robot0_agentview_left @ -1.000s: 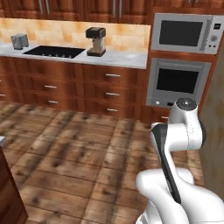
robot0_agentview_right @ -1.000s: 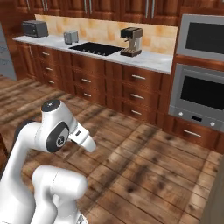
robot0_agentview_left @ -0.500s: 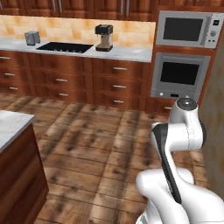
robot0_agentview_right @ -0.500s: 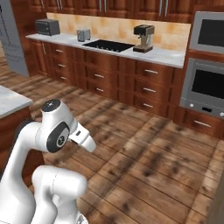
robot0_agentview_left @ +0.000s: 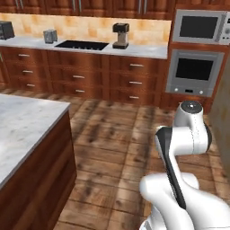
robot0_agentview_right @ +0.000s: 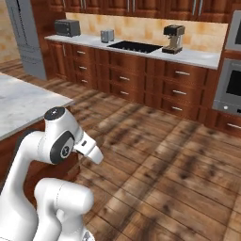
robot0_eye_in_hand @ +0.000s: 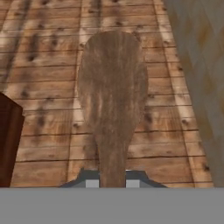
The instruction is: Take the fork and place it on the left side of the plate. Then take the spoon and place it on the right side of the plate. Make sure they're directly next to the plate.
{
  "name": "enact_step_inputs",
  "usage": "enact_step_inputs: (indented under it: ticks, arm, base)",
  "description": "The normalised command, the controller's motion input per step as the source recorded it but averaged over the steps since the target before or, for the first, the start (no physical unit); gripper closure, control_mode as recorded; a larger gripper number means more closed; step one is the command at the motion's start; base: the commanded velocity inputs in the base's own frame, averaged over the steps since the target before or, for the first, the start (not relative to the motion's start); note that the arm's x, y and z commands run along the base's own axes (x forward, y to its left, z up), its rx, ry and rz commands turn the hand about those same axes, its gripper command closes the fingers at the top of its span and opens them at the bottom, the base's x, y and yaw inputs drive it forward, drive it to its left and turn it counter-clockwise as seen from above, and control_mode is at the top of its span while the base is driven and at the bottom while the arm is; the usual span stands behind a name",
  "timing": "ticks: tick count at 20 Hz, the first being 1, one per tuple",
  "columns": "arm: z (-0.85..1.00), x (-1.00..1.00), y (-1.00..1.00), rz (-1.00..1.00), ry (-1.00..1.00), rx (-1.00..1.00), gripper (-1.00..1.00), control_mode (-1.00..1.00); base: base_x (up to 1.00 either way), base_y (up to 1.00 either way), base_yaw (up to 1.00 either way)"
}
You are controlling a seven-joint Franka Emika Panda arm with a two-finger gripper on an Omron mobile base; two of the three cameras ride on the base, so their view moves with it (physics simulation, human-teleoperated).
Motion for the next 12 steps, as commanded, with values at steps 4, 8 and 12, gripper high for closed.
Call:
enact_step_inputs:
  ticks: [4,8,12]
  arm:
    - [0.0,0.0,0.0,0.0,0.0,0.0,1.0,1.0]
    - [0.0,0.0,0.0,0.0,0.0,0.0,1.0,1.0]
    - [0.0,0.0,0.0,0.0,0.0,0.0,1.0,1.0]
  base:
    - [-0.54,0.9,0.0]
    - [-0.49,0.94,0.0]
    - [-0.49,0.92,0.0]
